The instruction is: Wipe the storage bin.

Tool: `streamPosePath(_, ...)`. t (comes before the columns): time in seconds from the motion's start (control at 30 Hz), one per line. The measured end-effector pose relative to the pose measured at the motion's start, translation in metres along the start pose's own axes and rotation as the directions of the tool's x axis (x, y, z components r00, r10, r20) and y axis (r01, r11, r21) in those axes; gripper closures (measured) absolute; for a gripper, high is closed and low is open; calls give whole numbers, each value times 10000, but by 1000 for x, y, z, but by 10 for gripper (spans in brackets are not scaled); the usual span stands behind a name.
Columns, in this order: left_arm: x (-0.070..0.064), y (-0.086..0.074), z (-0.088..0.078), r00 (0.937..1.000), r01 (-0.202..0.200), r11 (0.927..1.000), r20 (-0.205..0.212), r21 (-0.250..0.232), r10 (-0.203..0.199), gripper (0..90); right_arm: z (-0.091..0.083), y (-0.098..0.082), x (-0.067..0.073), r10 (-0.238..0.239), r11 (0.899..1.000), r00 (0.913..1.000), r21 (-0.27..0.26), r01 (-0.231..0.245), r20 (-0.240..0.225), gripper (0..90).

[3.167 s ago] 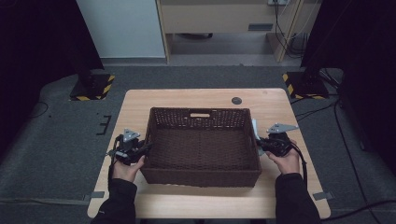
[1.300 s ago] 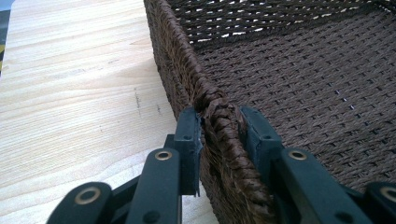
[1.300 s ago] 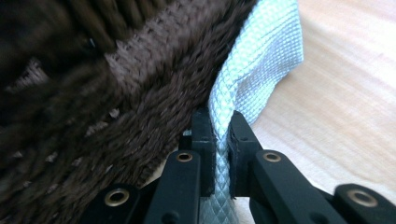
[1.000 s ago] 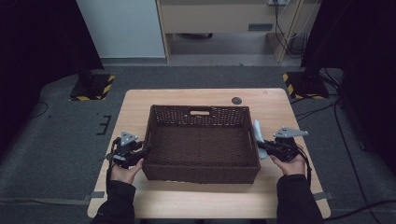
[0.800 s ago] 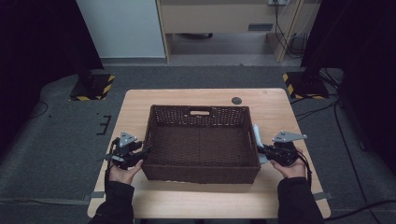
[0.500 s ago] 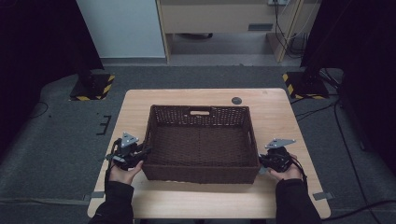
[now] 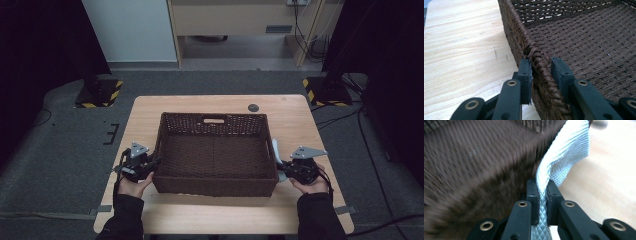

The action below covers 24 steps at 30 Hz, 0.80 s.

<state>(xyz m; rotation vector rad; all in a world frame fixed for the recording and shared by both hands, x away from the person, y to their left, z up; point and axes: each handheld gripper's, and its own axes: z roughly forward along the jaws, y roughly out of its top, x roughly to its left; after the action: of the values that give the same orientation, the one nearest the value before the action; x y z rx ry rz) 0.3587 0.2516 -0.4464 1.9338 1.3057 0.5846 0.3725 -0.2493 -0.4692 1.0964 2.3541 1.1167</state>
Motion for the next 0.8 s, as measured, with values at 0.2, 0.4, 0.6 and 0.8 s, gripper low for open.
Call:
streamPosePath(0.2, 0, 1, 1, 9999, 77, 10000, -140, 42, -76, 707, 26, -12, -4, 100, 9899, 10000, 1416, -100, 8, 844)
streamPosePath(0.4, 1, 4, 4, 9996, 113, 9999, -266, 59, -111, 707, 14, -5, -6, 204, 9985, 9997, 511, -213, 168, 844)
streamPosePath(0.6, 3, 4, 5, 9997, 142, 9999, -210, 73, -140, 704, -11, 8, -3, -156, 9935, 9999, -1127, 156, 3, 844)
streamPosePath(0.8, 3, 4, 5, 9997, 148, 9999, -187, 73, -147, 700, 12, -5, -5, -153, 9986, 9999, 497, 152, 7, 844)
